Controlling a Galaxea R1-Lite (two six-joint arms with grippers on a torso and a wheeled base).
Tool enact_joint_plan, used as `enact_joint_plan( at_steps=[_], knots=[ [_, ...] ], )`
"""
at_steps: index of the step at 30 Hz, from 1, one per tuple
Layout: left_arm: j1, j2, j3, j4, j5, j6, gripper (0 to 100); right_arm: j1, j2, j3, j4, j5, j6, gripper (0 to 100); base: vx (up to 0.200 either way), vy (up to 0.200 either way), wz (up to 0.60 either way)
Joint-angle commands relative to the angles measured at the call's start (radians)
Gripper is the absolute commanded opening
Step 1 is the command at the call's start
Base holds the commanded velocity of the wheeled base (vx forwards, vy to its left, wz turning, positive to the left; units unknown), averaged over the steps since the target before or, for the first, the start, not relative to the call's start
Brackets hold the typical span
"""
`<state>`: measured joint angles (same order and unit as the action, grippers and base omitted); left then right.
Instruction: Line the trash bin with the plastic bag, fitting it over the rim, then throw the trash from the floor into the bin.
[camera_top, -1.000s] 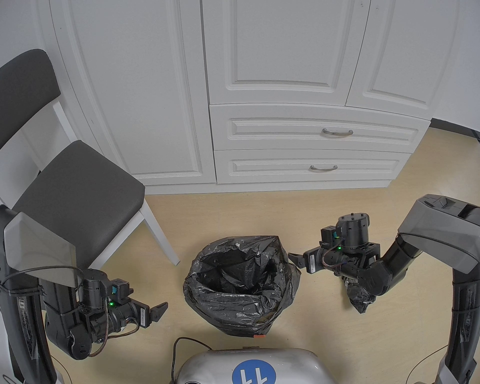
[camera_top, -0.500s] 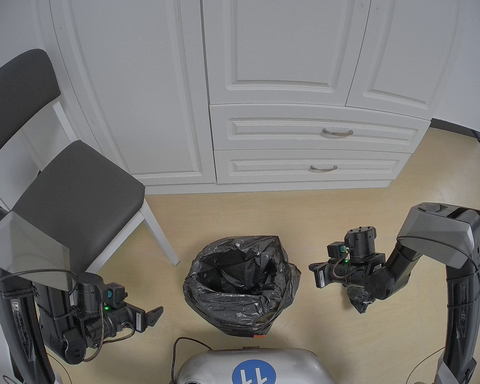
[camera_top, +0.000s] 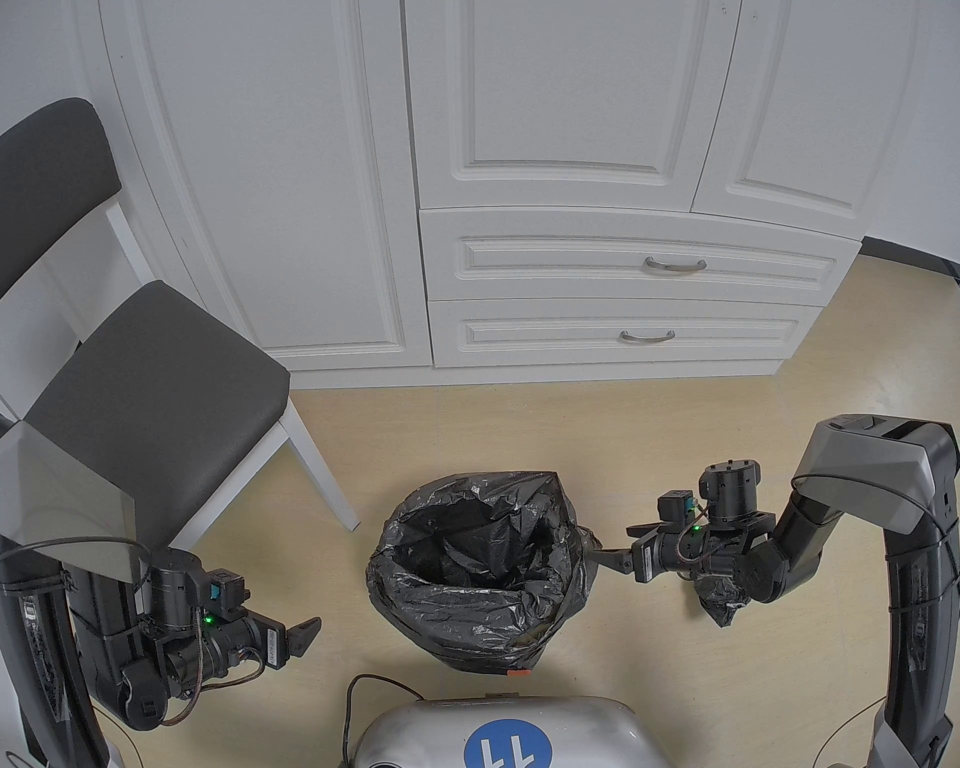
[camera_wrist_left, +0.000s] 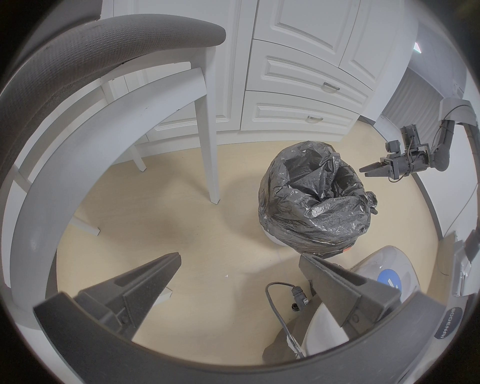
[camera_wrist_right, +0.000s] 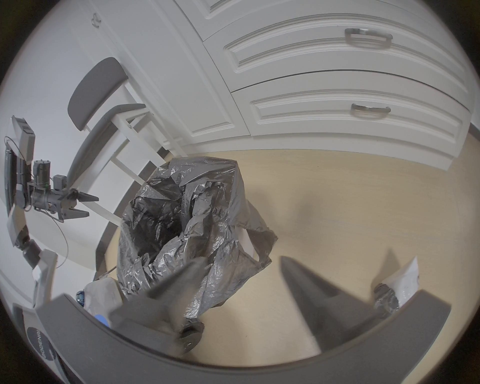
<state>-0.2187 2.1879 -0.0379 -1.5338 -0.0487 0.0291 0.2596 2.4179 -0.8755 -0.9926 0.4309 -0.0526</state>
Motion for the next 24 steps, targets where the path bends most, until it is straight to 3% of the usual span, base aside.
enact_joint_plan(
  at_steps=[1, 5, 24],
  knots=[
    [0.001, 0.001, 0.009, 0.0, 0.0, 0.0, 100, -0.025, 0.032, 0.003, -0.003, 0.058, 0.002, 100, 0.0, 0.0, 0.0],
    [-0.001, 0.001, 0.015, 0.0, 0.0, 0.0, 100, -0.039, 0.075, -0.031, -0.005, 0.124, 0.0, 100, 0.0, 0.0, 0.0],
    [0.001, 0.0, 0.029, 0.0, 0.003, 0.0, 100, -0.028, 0.194, -0.249, 0.022, 0.12, -0.013, 100, 0.0, 0.0, 0.0]
  ],
)
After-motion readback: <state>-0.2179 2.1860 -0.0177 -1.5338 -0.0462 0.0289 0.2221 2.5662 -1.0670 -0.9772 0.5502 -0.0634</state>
